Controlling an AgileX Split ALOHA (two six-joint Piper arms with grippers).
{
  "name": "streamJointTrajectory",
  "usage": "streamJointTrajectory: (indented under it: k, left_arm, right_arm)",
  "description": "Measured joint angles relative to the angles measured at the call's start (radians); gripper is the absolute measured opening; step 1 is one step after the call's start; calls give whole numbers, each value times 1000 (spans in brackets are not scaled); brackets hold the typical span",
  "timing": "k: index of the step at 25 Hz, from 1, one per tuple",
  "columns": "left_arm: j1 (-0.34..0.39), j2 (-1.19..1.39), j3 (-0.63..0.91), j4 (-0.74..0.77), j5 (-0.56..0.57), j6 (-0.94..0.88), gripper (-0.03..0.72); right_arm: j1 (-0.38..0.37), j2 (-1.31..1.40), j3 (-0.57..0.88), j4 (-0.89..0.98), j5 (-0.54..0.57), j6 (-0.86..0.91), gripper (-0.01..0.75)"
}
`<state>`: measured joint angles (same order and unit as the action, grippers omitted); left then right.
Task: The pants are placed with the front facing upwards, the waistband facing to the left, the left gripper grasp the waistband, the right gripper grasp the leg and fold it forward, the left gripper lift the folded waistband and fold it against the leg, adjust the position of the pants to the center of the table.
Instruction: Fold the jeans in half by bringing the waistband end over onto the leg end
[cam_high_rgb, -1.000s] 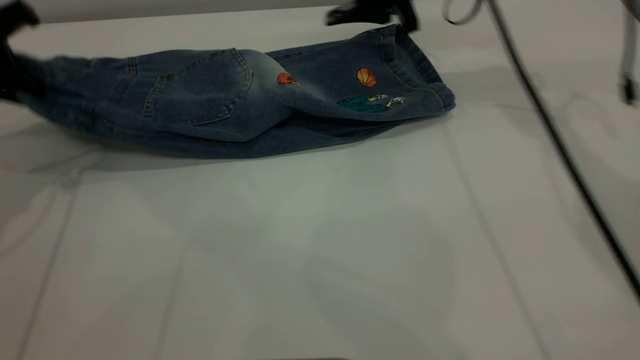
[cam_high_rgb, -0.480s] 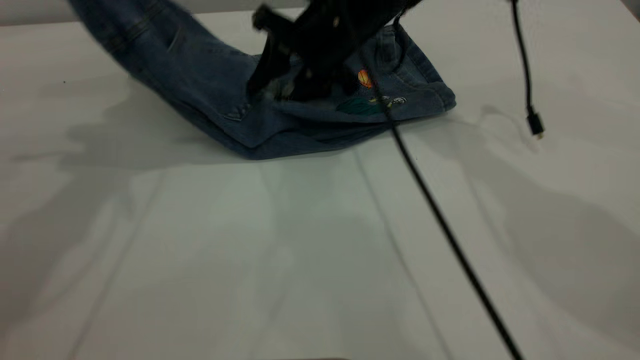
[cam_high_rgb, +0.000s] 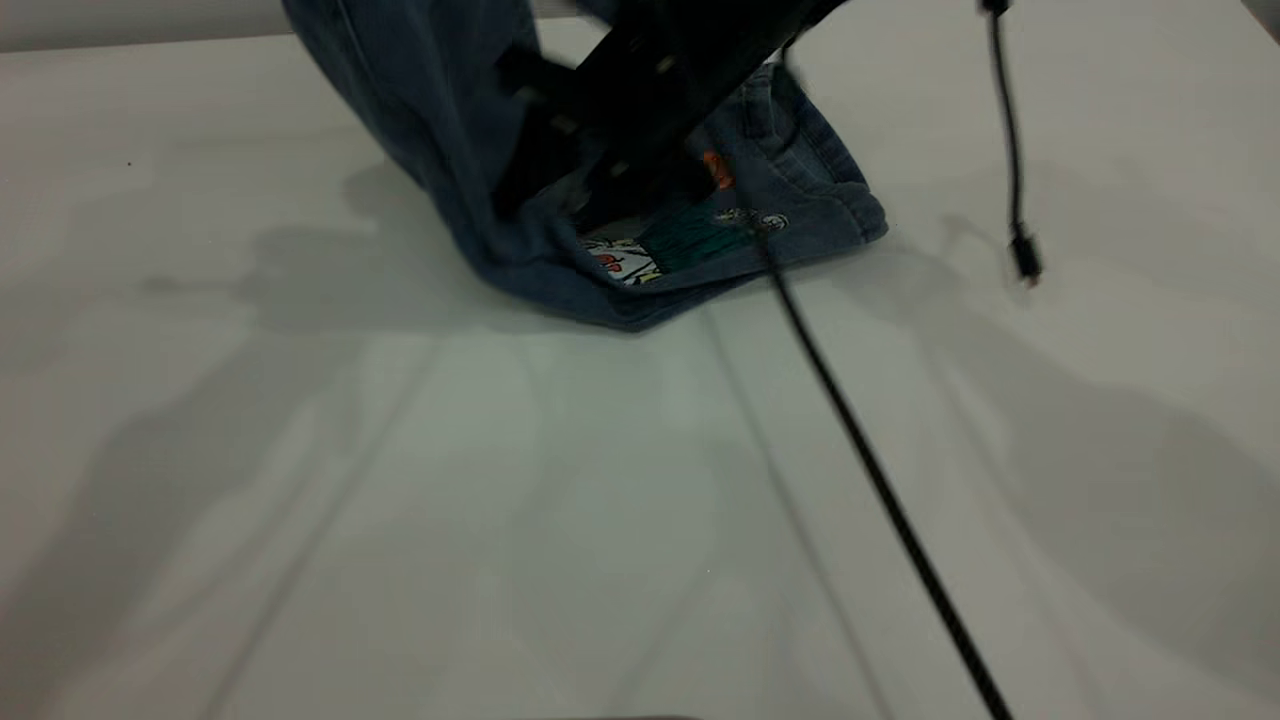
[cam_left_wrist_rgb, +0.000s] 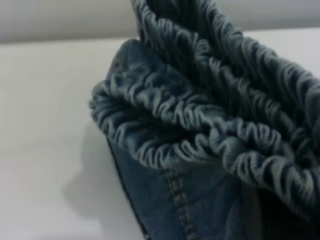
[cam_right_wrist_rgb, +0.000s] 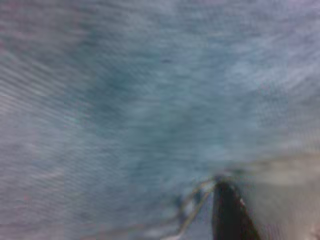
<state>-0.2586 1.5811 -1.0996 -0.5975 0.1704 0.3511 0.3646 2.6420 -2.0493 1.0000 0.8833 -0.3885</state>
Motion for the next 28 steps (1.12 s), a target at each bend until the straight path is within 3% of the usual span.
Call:
streamJointTrajectory:
  k: [6, 18, 28]
  left_arm:
    - [-11, 0, -8, 0, 2, 28, 87]
    - [-156, 81, -94, 0, -10, 56, 87]
    - [-231, 305, -242, 0, -17, 60, 87]
  right_arm:
    - [-128, -30, -2, -134, 23, 33, 296]
    - [-107, -25, -2, -264, 69, 83, 296]
    - [-367, -319, -2, -416, 95, 116, 296]
